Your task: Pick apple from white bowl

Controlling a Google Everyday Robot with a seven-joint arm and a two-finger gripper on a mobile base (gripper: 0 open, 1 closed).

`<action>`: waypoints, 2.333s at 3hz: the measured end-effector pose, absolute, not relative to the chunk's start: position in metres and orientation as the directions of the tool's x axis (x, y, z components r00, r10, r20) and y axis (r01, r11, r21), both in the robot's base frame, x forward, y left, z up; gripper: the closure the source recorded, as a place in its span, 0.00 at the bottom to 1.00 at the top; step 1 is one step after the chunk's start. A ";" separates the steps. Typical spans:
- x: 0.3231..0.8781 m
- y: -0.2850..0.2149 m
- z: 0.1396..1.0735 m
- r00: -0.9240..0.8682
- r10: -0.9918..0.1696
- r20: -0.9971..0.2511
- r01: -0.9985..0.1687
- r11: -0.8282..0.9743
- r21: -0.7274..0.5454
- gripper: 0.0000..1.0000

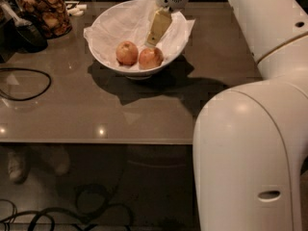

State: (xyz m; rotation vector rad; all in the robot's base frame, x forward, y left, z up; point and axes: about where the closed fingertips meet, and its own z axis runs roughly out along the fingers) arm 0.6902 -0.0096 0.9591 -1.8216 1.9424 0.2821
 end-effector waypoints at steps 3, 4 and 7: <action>0.698 -0.003 0.935 -0.024 -0.896 -0.443 -0.988 0.088 -0.125 0.27; 0.702 -0.005 0.924 -0.037 -0.899 -0.437 -0.990 0.094 -0.109 0.28; 0.707 -0.006 0.899 -0.067 -0.902 -0.427 -0.992 0.106 -0.069 0.31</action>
Offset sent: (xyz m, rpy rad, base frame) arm -0.0082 -0.0037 -0.0170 -0.0545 0.0732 0.0409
